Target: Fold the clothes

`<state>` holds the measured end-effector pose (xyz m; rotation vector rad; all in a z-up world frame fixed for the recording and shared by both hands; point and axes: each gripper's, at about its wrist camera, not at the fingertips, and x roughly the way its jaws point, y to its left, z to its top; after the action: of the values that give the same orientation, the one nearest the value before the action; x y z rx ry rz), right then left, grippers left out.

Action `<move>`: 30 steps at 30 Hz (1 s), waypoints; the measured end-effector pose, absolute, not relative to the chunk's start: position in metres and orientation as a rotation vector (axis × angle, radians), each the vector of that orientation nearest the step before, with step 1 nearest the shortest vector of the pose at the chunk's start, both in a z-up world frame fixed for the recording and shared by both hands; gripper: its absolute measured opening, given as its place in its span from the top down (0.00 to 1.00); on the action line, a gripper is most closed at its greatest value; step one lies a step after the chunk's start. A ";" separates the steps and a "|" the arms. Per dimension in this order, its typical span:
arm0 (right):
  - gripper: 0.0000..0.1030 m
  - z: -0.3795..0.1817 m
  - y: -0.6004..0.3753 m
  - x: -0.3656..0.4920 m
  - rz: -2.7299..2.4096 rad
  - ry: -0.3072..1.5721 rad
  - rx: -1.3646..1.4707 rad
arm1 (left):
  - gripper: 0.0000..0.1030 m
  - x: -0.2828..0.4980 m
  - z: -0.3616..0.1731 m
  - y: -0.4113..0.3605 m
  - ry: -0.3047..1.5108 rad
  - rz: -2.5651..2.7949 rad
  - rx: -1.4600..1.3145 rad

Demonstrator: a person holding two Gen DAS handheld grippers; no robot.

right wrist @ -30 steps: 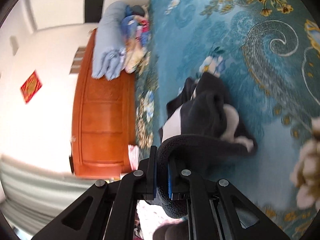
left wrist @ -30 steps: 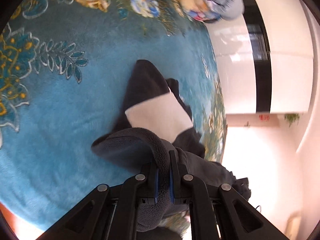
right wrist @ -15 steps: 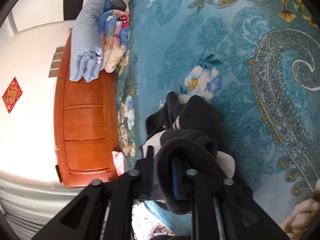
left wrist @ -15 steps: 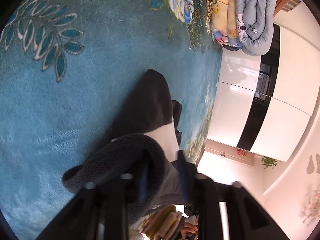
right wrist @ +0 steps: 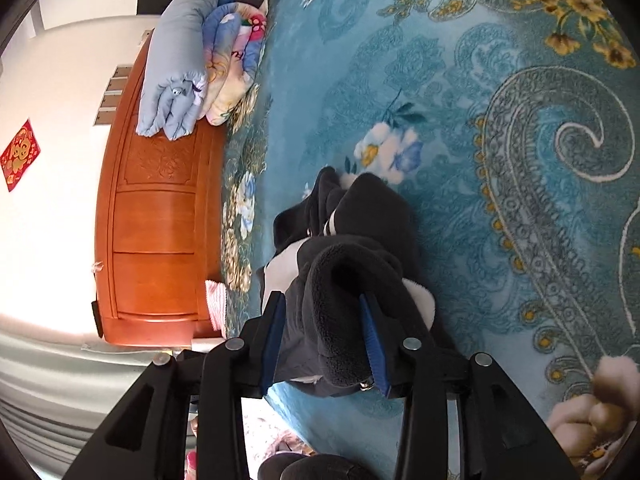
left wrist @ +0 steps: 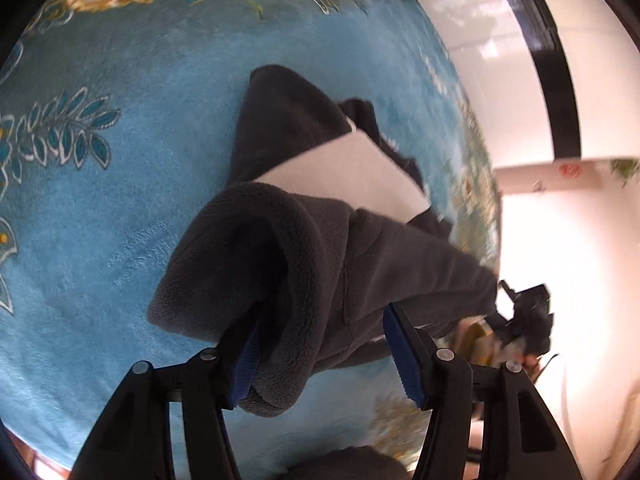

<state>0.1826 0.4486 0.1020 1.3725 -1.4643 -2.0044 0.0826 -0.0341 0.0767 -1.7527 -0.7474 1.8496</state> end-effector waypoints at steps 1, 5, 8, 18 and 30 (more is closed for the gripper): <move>0.61 0.102 0.447 0.183 -2.007 -1.444 1.386 | 0.39 0.083 0.075 -0.032 -0.730 1.860 -1.764; 0.61 0.101 0.436 0.187 -2.014 -1.330 1.437 | 0.39 0.088 0.063 -0.035 -0.720 1.878 -1.823; 0.61 0.097 0.431 0.189 -2.012 -1.288 1.463 | 0.41 0.097 0.054 -0.038 -0.691 1.887 -1.860; 0.80 0.114 0.419 0.191 -1.839 -1.278 1.356 | 0.87 0.107 0.075 -0.034 -0.666 1.722 -1.764; 0.80 0.076 0.464 0.140 -1.699 -1.789 1.018 | 0.88 0.031 0.077 -0.104 -1.250 1.746 -1.498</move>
<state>0.1395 0.4635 0.0760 1.0177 -1.7892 -1.6991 0.0310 -0.1039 0.0775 -1.4979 -1.2502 1.7461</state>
